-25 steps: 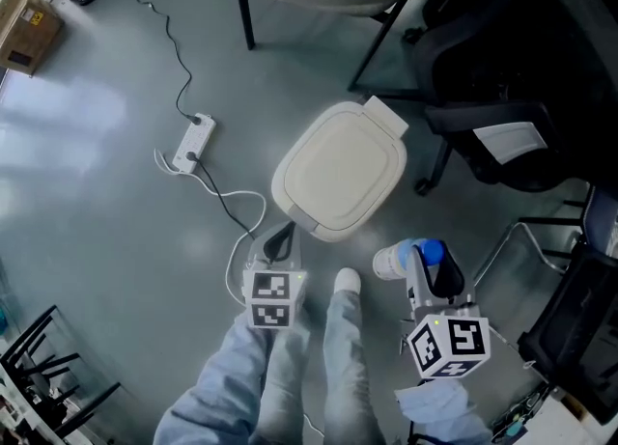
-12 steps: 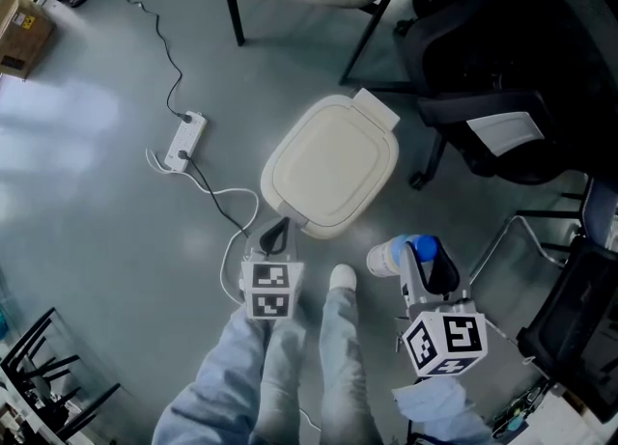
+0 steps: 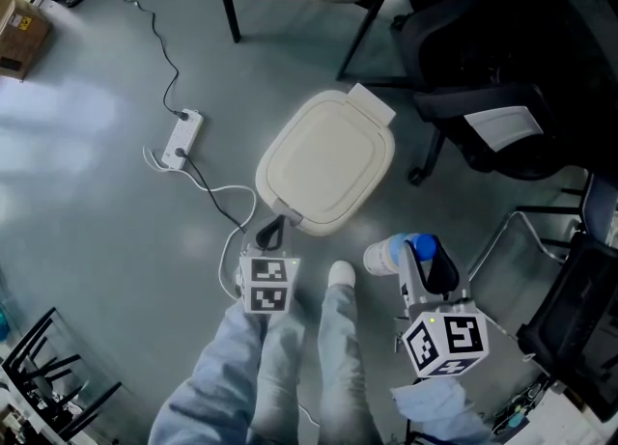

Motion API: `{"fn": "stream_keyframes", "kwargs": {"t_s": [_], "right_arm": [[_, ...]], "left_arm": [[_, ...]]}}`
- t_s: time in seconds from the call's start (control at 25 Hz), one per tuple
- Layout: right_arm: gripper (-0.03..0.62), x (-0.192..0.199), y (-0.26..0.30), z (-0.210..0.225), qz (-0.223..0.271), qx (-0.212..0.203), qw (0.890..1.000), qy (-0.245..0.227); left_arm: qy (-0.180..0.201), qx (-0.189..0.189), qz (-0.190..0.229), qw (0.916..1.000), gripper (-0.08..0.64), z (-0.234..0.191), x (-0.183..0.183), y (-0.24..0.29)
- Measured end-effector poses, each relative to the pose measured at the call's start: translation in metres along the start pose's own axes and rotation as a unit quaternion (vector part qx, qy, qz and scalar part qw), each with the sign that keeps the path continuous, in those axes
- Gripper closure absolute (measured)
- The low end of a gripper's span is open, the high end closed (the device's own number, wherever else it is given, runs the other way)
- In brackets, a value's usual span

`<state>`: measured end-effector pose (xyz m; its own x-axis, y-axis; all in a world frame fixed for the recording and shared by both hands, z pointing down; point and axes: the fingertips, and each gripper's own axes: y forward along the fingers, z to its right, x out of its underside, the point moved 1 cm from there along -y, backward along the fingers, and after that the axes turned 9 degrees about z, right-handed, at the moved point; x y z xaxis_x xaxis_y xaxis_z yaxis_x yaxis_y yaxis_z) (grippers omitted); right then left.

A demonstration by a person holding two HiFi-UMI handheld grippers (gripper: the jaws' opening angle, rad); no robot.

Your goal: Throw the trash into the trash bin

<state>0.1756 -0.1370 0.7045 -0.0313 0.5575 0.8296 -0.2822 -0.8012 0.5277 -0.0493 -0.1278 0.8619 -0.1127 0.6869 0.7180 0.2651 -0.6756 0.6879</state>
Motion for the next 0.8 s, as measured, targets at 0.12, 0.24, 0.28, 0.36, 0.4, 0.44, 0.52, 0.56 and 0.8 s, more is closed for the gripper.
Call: {"fn": "stream_keyframes", "kwargs": {"t_s": [0.12,0.24,0.28,0.36,0.4,0.44,0.52,0.56,0.8], "right_arm": [[0.396,-0.002,0.0,0.0,0.002,-0.001,1.0,0.0],[0.396,-0.003,-0.001,0.002,0.005,0.0,1.0,0.002],[0.396,-0.003,-0.002,0.002,0.005,0.001,1.0,0.002],[0.396,-0.003,-0.004,0.002,0.006,0.001,1.0,0.002],[0.396,-0.004,-0.004,0.002,0.005,0.001,1.0,0.002],[0.396,-0.004,-0.005,0.003,0.005,0.001,1.0,0.001],[0.396,-0.004,-0.006,0.004,0.005,0.002,1.0,-0.001],[0.396,-0.005,-0.007,0.004,0.005,0.002,1.0,-0.002],[0.396,-0.014,-0.013,0.002,0.013,0.003,1.0,-0.005]], "left_arm": [[-0.014,0.006,0.001,0.9999,0.55,-0.002,0.0,0.001],[-0.014,0.011,0.002,0.9998,0.55,-0.001,0.0,0.001],[-0.015,0.013,0.004,0.9998,0.55,0.0,-0.001,0.001],[-0.013,0.013,0.007,0.9998,0.549,0.001,-0.003,0.001],[-0.012,0.01,0.008,0.9998,0.549,0.0,-0.004,0.0],[-0.01,0.008,0.01,0.9999,0.549,0.0,-0.005,0.0],[-0.01,0.007,0.013,0.9998,0.549,0.0,-0.006,-0.001],[-0.009,0.009,0.013,0.9998,0.549,0.001,-0.006,-0.001],[-0.015,0.016,0.032,0.9992,0.55,0.01,-0.022,-0.01]]}}
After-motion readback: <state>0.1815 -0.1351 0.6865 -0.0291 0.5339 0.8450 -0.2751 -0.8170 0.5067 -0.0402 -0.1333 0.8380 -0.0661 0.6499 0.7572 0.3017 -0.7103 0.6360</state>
